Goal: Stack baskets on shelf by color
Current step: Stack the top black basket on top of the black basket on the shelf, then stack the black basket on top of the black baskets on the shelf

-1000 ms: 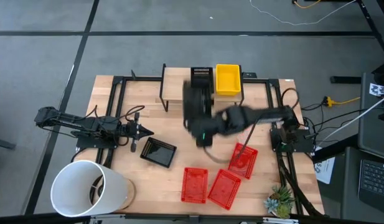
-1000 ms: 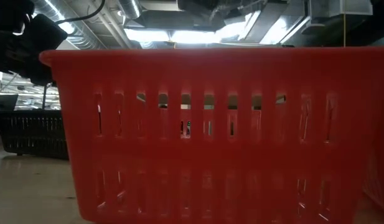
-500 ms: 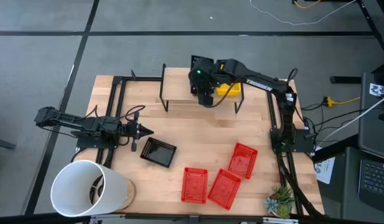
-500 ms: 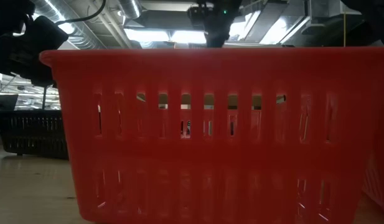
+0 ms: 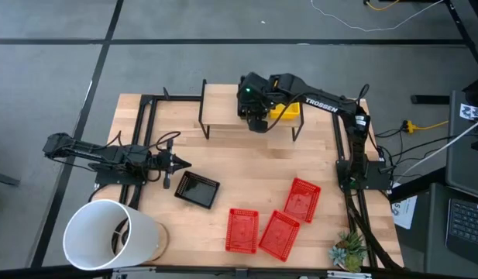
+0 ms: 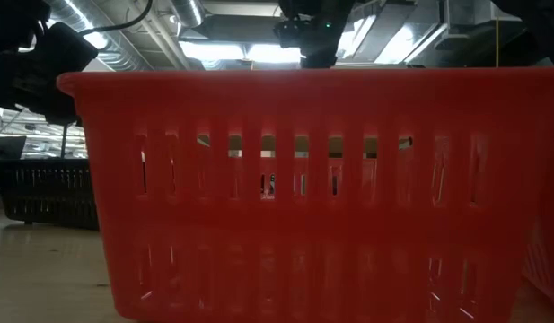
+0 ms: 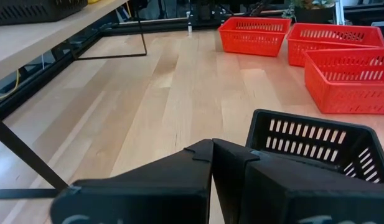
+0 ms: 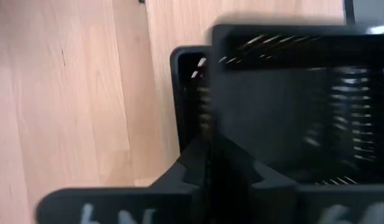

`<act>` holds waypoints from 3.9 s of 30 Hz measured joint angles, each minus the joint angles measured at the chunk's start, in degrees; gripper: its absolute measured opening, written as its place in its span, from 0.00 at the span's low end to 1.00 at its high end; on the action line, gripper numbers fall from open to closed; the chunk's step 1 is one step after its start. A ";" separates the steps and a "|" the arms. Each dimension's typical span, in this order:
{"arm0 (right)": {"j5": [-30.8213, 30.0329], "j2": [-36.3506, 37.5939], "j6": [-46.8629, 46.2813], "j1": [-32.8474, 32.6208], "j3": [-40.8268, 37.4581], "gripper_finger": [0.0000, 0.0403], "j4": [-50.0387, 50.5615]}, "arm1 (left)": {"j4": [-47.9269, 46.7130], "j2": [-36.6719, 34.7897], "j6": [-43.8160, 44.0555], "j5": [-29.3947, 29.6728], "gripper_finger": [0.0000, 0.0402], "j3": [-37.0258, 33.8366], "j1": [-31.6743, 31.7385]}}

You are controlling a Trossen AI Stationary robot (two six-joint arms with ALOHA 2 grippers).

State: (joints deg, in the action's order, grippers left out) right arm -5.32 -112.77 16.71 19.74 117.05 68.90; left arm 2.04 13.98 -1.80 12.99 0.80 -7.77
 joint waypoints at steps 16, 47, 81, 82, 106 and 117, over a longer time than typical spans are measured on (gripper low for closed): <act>1.10 0.07 -8.54 -4.41 7.95 0.26 8.47 | 0.02 0.00 0.07 0.00 0.00 0.00 0.00; 17.84 -5.76 6.13 -27.34 -25.79 0.22 -57.82 | 0.26 -0.02 1.31 0.00 0.00 -0.09 0.00; 14.06 -19.71 14.92 -27.56 -10.62 0.22 -37.72 | 0.17 -0.01 1.17 0.00 0.00 -0.11 -0.02; 13.39 -19.71 15.44 -27.56 -10.62 0.22 -38.21 | 0.17 -0.02 1.18 0.00 0.00 -0.11 -0.02; 1.99 -13.79 10.05 -33.13 -10.67 0.01 -25.63 | 1.22 -0.02 1.18 0.02 0.00 -0.11 0.00; -18.49 4.92 -4.09 -35.93 -10.67 0.00 -14.73 | 2.00 -0.13 -1.72 0.03 0.00 -0.09 -0.02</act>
State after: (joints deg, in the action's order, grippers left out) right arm -23.81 -107.85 12.62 -16.19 106.39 54.17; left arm 4.04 13.85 -3.52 13.02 0.71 -7.79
